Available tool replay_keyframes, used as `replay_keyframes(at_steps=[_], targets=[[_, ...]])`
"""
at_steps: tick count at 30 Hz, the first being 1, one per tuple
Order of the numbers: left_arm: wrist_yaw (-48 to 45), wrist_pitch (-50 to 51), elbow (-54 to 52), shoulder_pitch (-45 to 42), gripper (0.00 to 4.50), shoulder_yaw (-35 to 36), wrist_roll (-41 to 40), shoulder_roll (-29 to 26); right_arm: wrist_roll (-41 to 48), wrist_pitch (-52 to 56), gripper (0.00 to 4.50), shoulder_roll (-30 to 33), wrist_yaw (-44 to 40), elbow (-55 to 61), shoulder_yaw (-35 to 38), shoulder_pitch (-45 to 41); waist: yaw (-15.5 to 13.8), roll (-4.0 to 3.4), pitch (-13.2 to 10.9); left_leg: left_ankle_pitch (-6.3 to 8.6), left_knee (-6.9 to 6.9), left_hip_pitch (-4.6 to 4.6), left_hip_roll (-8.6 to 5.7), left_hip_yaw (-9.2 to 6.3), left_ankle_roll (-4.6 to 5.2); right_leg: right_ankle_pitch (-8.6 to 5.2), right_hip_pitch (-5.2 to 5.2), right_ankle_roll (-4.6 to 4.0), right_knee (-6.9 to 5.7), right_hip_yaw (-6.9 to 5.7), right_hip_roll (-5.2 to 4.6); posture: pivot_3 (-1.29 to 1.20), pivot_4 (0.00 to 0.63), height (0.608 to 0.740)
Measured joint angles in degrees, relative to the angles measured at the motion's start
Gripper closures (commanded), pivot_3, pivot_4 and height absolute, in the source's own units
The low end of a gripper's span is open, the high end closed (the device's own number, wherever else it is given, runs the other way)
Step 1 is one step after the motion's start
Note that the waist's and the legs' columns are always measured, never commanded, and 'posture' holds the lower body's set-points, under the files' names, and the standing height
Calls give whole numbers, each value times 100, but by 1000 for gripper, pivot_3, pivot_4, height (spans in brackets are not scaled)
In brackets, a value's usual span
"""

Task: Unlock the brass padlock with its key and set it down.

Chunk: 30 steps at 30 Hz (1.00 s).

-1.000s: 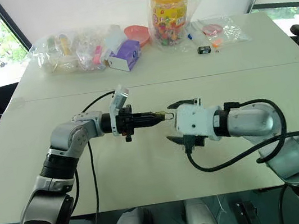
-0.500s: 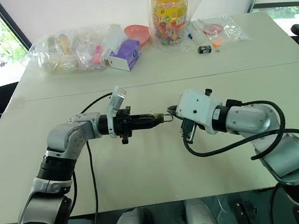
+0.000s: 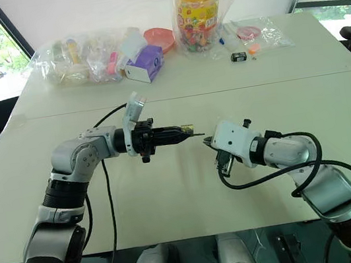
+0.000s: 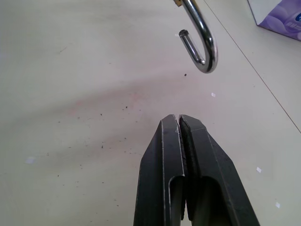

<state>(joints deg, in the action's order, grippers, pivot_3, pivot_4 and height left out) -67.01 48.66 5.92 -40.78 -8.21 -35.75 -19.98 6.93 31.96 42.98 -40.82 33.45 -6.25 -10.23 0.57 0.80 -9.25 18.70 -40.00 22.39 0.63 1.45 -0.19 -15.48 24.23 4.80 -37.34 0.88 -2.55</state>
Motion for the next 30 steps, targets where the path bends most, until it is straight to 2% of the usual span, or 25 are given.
replay_keyframes(at_steps=[6,11,18,24,30], targets=[[161,-103,120,62,4500,-15,91,145,43,291,4428,306,-36,361,274,210,-49,0,0,0,-1,0,-2,0,0,0,-1,0,0,0,-2,0,150,735],[566,-385,787,140,4500,-228,437,786,333,883,4428,403,-100,1075,579,701,-130,0,1,0,-5,1,-7,1,0,0,-2,1,1,1,1,0,150,735],[1163,-774,2023,-108,4500,-214,864,1573,422,1446,4428,325,209,1604,758,826,-120,0,1,0,-5,0,-6,1,0,0,-1,1,-1,0,8,0,150,735],[1265,-1297,2978,-223,4500,-194,1241,1773,462,1708,4428,305,451,1826,758,816,-121,0,1,0,-4,0,-6,1,0,1,-1,1,-1,0,9,0,150,735],[1184,-1691,3242,-333,4500,-156,1436,1769,467,1850,4428,305,591,1929,747,800,-125,0,1,0,-5,0,-7,1,0,0,-1,1,-1,0,7,0,150,735]])
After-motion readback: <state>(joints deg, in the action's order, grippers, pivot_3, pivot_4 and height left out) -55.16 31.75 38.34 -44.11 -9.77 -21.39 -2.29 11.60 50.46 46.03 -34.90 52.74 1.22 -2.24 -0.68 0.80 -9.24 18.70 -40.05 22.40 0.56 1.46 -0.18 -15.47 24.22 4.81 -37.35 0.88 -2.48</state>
